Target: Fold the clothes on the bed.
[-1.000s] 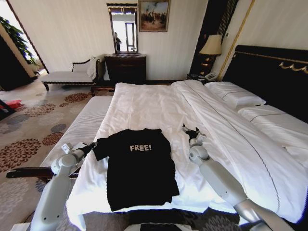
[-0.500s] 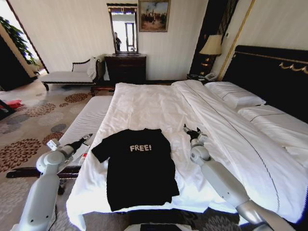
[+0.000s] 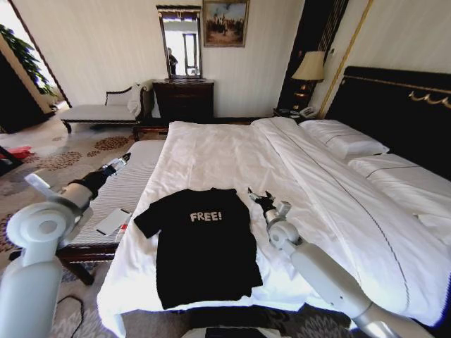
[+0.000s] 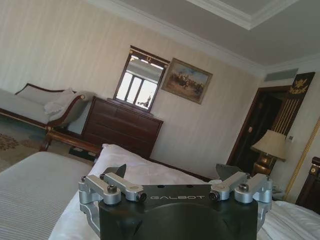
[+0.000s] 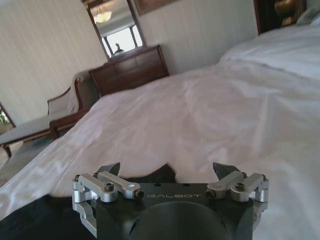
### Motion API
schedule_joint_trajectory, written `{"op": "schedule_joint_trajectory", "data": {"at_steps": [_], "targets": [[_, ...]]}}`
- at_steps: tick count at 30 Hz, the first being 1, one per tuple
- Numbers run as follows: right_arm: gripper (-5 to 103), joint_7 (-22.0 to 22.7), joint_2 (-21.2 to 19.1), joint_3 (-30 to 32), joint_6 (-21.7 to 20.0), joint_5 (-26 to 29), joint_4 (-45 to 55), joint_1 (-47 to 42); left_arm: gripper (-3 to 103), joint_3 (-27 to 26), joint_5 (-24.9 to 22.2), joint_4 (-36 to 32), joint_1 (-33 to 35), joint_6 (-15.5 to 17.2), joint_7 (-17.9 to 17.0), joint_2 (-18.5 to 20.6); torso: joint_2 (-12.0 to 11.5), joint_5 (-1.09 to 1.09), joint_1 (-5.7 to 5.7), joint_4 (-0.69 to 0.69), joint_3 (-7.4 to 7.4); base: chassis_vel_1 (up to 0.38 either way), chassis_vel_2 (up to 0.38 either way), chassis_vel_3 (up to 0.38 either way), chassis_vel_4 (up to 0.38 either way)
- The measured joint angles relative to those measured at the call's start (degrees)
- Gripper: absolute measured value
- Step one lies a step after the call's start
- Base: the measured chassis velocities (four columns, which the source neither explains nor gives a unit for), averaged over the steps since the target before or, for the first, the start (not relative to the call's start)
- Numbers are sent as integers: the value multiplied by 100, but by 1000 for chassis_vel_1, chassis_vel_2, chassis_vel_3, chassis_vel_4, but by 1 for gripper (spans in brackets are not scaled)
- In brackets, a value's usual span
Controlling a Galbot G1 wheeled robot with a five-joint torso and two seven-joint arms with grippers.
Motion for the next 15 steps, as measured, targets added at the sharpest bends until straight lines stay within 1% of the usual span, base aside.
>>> {"op": "schedule_joint_trajectory", "data": {"at_steps": [1, 2, 3, 5, 6, 7, 8, 9, 10, 11, 15], "targets": [[100, 250, 37, -200, -182, 136, 111, 48, 100, -89, -1, -95, 65, 30, -33, 3, 0, 0, 0, 1, 0, 0, 0, 0, 0], [100, 250, 37, -200, -182, 136, 111, 48, 100, -89, -1, -95, 65, 30, -33, 3, 0, 0, 0, 1, 0, 0, 0, 0, 0], [100, 375, 77, -335, -267, 157, 138, 84, 100, -147, -2, -135, 110, 44, -52, -2, 0, 0, 0, 2, 0, 0, 0, 0, 0], [100, 524, 184, -581, -371, 4, 76, 169, 100, -256, -5, -179, 201, 82, -83, -44, 0, 0, -1, 2, 0, 0, 0, 0, 0], [100, 579, 244, -707, -398, -179, -20, 219, 100, -296, -4, -184, 236, 91, -95, -70, 0, -1, 0, 2, 0, 0, 0, 0, 0], [100, 579, 244, -707, -398, -179, -20, 219, 100, -296, -4, -184, 236, 91, -95, -70, 0, -1, 0, 2, 0, 0, 0, 0, 0], [100, 619, 308, -925, -404, -612, -247, 306, 100, -361, -4, -185, 288, 115, -122, -111, 0, 0, 0, 2, 1, 0, 0, 0, 0], [100, 621, 327, -1021, -405, -877, -371, 340, 100, -386, -2, -182, 309, 127, -130, -126, 0, 1, 0, 2, 1, 0, 0, 0, 0], [100, 612, 336, -1140, -413, -1261, -537, 372, 100, -416, 0, -165, 335, 144, -140, -147, 0, 0, 0, 1, 1, 0, 0, 0, 0], [100, 604, 338, -1219, -423, -1477, -642, 380, 100, -432, 5, -143, 356, 156, -150, -163, 0, 0, 0, 0, 1, 0, 0, 0, 0], [100, 705, 366, -1305, -507, -1573, -719, 328, 100, -439, 34, -89, 396, 192, -162, -201, 0, 0, 0, 0, 1, 0, 0, 0, 0]]}}
